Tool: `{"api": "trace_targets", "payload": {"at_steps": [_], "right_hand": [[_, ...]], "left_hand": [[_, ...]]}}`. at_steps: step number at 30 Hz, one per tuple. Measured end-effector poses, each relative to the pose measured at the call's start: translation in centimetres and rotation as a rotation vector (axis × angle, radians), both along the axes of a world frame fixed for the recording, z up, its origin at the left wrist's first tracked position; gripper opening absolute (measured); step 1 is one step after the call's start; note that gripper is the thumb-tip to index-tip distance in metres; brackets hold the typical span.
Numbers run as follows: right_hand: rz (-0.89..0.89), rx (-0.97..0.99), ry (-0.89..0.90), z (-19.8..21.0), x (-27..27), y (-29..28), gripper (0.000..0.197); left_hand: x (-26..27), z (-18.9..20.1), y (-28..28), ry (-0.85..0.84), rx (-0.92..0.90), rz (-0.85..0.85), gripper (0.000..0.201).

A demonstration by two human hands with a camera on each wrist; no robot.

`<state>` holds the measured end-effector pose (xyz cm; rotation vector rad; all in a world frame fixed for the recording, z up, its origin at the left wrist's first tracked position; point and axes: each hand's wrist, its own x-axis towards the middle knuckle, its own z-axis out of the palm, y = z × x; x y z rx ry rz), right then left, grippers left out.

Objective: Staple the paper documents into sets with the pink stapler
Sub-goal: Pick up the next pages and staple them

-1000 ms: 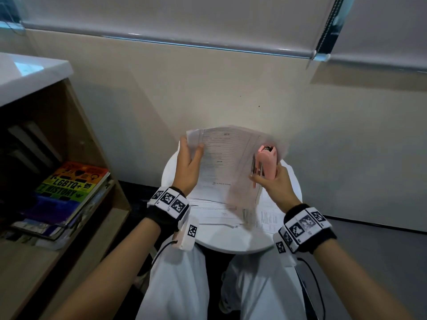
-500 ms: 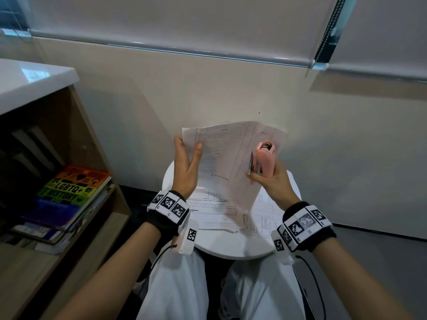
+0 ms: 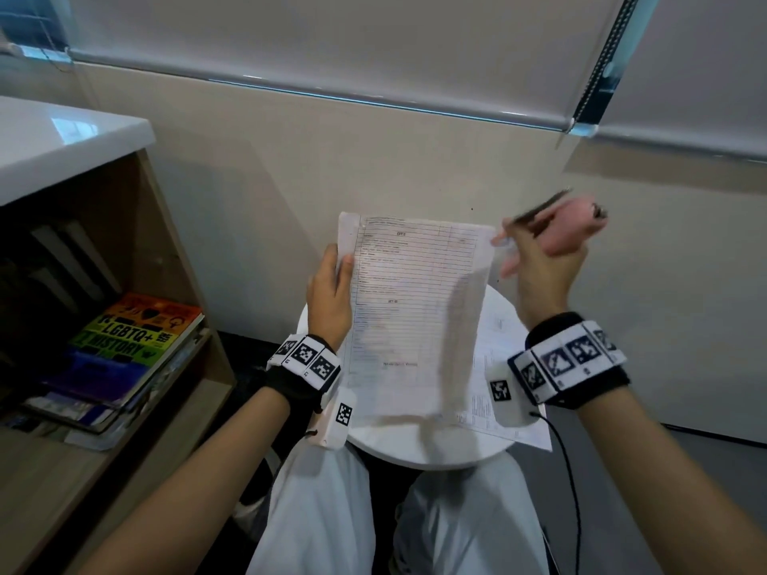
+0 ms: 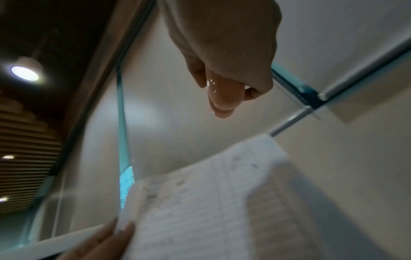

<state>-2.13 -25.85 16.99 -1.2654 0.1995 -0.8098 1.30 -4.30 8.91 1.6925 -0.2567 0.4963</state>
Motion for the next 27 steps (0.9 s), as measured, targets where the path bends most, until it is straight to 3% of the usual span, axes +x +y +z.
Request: {"api": "trace_targets", "payload": {"at_steps": [3,6,10,18,24,27], "right_hand": [[0.064,0.161,-0.050,3.6,1.3,3.3,0.012],[0.101,0.212,-0.004,4.6,3.1,7.1,0.019],[0.073,0.049,0.080,3.6,4.7,11.1,0.019],[0.043,-0.293,0.180,0.1,5.6,13.5,0.025],[0.080,-0.370,0.172,-0.3,5.6,14.3,0.026],[0.086,-0.375,0.143,-0.3,5.7,14.5,0.035]], "left_hand": [[-0.8,-0.1,-0.3,0.059,-0.029,-0.018,0.041],[-1.8,-0.4,-0.9,0.115,-0.032,-0.047,0.045],[-3.2,-0.7,-1.4,0.140,-0.048,-0.076,0.036],[-3.3,-1.2,-1.0,0.124,-0.022,-0.031,0.039],[-3.2,-1.2,-1.0,0.138,-0.019,-0.043,0.034],[-3.4,-1.1,-1.0,0.130,0.009,-0.052,0.032]]}}
